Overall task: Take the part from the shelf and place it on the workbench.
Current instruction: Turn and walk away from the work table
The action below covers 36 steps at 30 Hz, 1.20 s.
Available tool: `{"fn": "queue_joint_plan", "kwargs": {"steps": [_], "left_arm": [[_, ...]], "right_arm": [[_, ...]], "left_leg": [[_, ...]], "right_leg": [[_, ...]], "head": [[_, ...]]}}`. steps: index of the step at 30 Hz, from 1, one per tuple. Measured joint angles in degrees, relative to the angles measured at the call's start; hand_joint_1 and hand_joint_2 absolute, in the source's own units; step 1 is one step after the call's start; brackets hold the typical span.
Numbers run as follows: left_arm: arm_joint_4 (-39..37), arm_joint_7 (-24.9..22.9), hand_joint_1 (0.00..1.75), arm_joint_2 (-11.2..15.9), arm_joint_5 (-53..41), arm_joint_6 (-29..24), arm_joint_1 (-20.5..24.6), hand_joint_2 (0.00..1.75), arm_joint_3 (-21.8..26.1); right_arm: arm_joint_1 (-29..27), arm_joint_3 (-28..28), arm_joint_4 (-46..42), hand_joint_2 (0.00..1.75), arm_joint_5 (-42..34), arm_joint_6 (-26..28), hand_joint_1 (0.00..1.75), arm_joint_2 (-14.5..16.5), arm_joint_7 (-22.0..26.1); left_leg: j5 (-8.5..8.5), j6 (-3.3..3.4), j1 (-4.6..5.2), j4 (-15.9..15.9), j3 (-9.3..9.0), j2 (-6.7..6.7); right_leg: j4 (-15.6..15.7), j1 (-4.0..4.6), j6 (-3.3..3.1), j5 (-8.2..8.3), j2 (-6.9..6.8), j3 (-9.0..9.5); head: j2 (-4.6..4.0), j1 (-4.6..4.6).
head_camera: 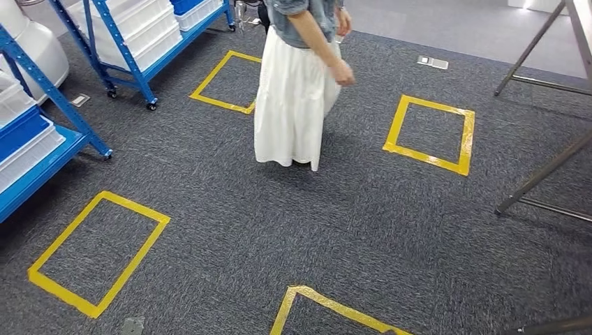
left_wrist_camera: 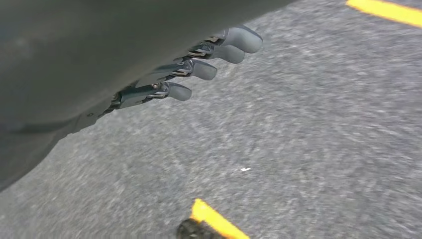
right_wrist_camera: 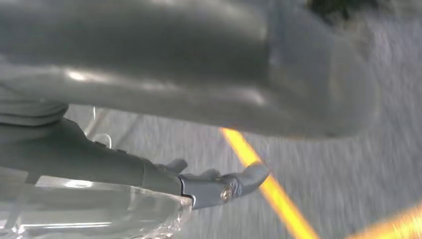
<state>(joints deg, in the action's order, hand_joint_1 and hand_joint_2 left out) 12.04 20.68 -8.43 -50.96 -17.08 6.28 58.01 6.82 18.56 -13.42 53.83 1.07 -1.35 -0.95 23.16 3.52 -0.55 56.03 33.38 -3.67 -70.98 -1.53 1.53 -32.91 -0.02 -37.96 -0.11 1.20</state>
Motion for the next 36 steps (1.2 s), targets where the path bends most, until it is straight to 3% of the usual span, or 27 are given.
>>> {"fn": "queue_joint_plan", "kwargs": {"steps": [2,3,5,7,8,10,11,12,14,15,16,18,20,22,23,25,27,29,30,31,33,34,36], "left_arm": [[0.00,-2.27,0.00,-0.19,-0.42,2.02,0.03,0.00,-0.14],[-0.01,-4.12,0.00,-0.19,-0.71,3.73,0.05,0.00,-0.26],[-0.05,-8.31,0.00,-0.12,-1.52,7.73,0.00,0.00,-0.55],[-0.16,-11.86,0.00,-0.13,-2.46,11.30,-0.24,0.00,-0.94],[-0.22,-13.20,0.00,-0.16,-2.82,12.57,-0.33,0.00,-1.16],[-0.30,-15.18,0.00,-0.21,-3.28,13.82,-0.26,0.00,-1.54],[-0.31,-16.03,0.00,-0.22,-3.37,14.20,-0.14,0.00,-1.69],[-0.31,-16.81,0.00,-0.22,-3.48,14.55,-0.04,0.00,-1.81],[-0.36,-18.10,0.00,-0.22,-3.68,15.29,-0.04,0.00,-2.00],[-0.38,-18.45,0.00,-0.20,-3.87,15.57,-0.08,0.00,-2.07],[-0.40,-18.65,0.00,-0.18,-4.06,15.76,-0.08,0.00,-2.13],[-0.42,-18.71,0.00,-0.04,-4.32,15.87,0.12,0.00,-2.25],[-0.42,-18.61,0.00,0.12,-4.40,15.76,0.47,0.00,-2.28],[-0.42,-18.54,0.00,0.25,-4.61,15.59,0.64,0.00,-2.28],[-0.42,-18.55,0.00,0.26,-4.73,15.49,0.62,0.00,-2.30],[-0.43,-18.60,0.00,0.18,-4.95,15.31,0.76,0.00,-2.34],[-0.45,-18.67,0.00,0.00,-5.18,15.14,1.03,0.00,-2.43],[-0.46,-18.86,0.00,-0.21,-5.35,15.03,1.08,0.00,-2.58],[-0.46,-18.99,0.00,-0.32,-5.40,14.95,1.06,0.00,-2.67],[-0.47,-19.11,0.00,-0.40,-5.45,14.88,1.06,0.00,-2.76],[-0.48,-19.23,0.00,-0.53,-5.53,14.78,1.11,0.00,-2.87],[-0.48,-19.24,0.00,-0.55,-5.56,14.77,1.13,0.00,-2.90],[-0.48,-19.25,0.00,-0.55,-5.65,14.76,1.07,0.00,-2.94]], "right_arm": [[-1.40,1.82,0.35,0.00,-3.14,-1.36,0.00,1.19,0.78],[-1.77,3.10,0.52,0.00,-5.05,-2.10,0.00,1.67,1.33],[-2.18,5.98,0.76,0.00,-8.21,-3.24,0.00,2.25,2.12],[-2.42,8.49,0.83,0.00,-9.49,-3.82,0.00,2.41,2.34],[-2.49,9.44,0.84,0.00,-9.69,-3.97,0.00,2.42,2.37],[-2.66,10.85,0.85,0.00,-9.75,-4.13,0.00,2.40,2.41],[-2.81,11.40,0.86,0.00,-9.71,-4.15,0.00,2.39,2.41],[-2.99,11.87,0.88,0.00,-9.67,-4.16,0.00,2.37,2.41],[-3.25,12.64,0.92,0.00,-9.45,-4.17,0.00,2.38,2.42],[-3.28,12.90,0.93,0.00,-9.27,-4.18,0.00,2.39,2.46],[-3.26,13.10,0.94,0.00,-9.04,-4.18,0.00,2.41,2.52],[-3.20,13.37,0.96,0.00,-8.59,-4.20,0.00,2.55,2.69],[-3.15,13.58,1.00,0.00,-8.21,-4.20,0.00,2.69,2.80],[-3.06,13.77,1.03,0.00,-7.85,-4.20,0.00,2.79,2.85],[-2.99,13.85,1.03,0.00,-7.72,-4.18,0.00,2.81,2.89],[-2.97,13.97,1.04,0.00,-7.57,-4.16,0.00,2.75,2.93],[-3.16,14.08,1.07,0.00,-7.55,-4.15,0.00,2.54,2.92],[-3.42,14.21,1.11,0.00,-7.51,-4.15,0.00,2.27,2.90],[-3.50,14.28,1.13,0.00,-7.48,-4.15,0.00,2.15,2.89],[-3.52,14.34,1.13,0.00,-7.46,-4.15,0.00,2.05,2.89],[-3.47,14.43,1.15,0.00,-7.42,-4.15,0.00,1.95,2.89],[-3.43,14.45,1.17,0.00,-7.41,-4.15,0.00,1.94,2.88],[-3.30,14.49,1.21,0.00,-7.40,-4.15,0.00,1.94,2.87]], "left_leg": [[0.09,-1.08,-0.44,0.40,0.17,-1.42],[0.30,-1.75,-0.52,0.84,0.40,-1.94],[0.59,-2.74,-0.53,1.51,0.91,-2.56],[0.59,-3.23,-0.93,1.73,1.19,-2.81],[0.94,-3.38,-1.13,2.33,1.43,-1.95],[3.40,-3.55,-1.28,6.26,3.11,0.95],[5.48,-3.52,-1.20,10.01,4.79,2.42],[7.45,-3.46,-1.19,14.07,6.66,3.07],[9.25,-3.10,-1.12,19.24,8.94,3.42],[8.41,-2.71,-0.96,18.36,8.30,3.54],[6.77,-2.15,-0.67,15.35,6.52,3.95],[3.93,-0.71,0.42,7.45,2.05,6.55],[3.33,0.21,1.39,3.76,0.19,8.50],[3.07,0.59,1.71,2.90,0.00,7.56],[2.59,0.70,1.57,2.06,-0.42,6.84],[1.49,0.97,1.05,0.30,-1.25,5.33],[0.95,1.03,0.72,-0.24,-1.30,3.75],[0.86,0.84,0.63,-0.19,-1.19,1.97],[0.85,0.66,0.52,-0.14,-1.20,1.09],[0.89,0.38,0.37,-0.04,-1.23,0.27],[1.18,-0.48,0.17,0.52,-1.12,-1.15],[1.43,-0.99,0.19,0.89,-0.97,-1.67],[1.72,-1.89,0.23,1.33,-0.60,-2.35]], "right_leg": [[7.70,-1.40,1.96,2.85,1.03,3.92],[11.14,-1.75,2.35,3.96,1.77,5.70],[13.94,-1.77,1.78,4.76,2.73,7.20],[13.74,-1.30,0.42,5.01,2.01,7.22],[13.72,-1.14,-0.06,5.10,1.62,7.24],[13.79,-0.74,-0.96,5.20,0.69,7.28],[13.80,-0.35,-1.26,5.15,0.09,7.27],[13.79,0.02,-1.48,5.07,-0.58,7.23],[13.78,0.73,-1.75,4.90,-2.00,7.20],[13.77,1.01,-1.86,4.82,-2.66,7.27],[13.78,1.23,-1.97,4.73,-3.29,7.41],[13.83,1.62,-2.12,4.53,-4.51,7.77],[14.00,1.67,-2.03,4.42,-5.63,7.95],[14.53,1.73,-1.73,4.44,-6.86,8.33],[14.47,1.81,-1.56,4.26,-6.68,8.40],[11.79,1.86,-1.51,2.74,-4.20,7.33],[4.47,1.33,-1.74,-0.28,-1.08,3.71],[-1.32,0.69,-1.15,-1.90,-0.17,0.48],[-1.05,0.36,-0.42,-1.25,-0.10,0.32],[1.64,-0.02,0.46,0.31,0.04,1.35],[9.84,-0.79,1.92,3.86,1.26,4.92],[12.71,-0.95,1.93,4.95,1.76,6.19],[14.48,-0.64,0.97,5.51,2.07,7.05]], "head": [[0.00,-0.04],[0.00,-0.15],[0.00,-0.07],[0.00,0.24],[0.00,0.32],[0.00,0.52],[0.00,0.60],[0.00,0.68],[0.00,0.67],[0.00,0.67],[0.00,0.66],[0.00,0.56],[0.00,0.54],[0.00,0.64],[0.00,0.64],[0.00,0.56],[0.00,0.47],[0.00,0.43],[0.00,0.42],[0.00,0.43],[0.00,0.34],[0.00,0.31],[0.00,0.31]]}}
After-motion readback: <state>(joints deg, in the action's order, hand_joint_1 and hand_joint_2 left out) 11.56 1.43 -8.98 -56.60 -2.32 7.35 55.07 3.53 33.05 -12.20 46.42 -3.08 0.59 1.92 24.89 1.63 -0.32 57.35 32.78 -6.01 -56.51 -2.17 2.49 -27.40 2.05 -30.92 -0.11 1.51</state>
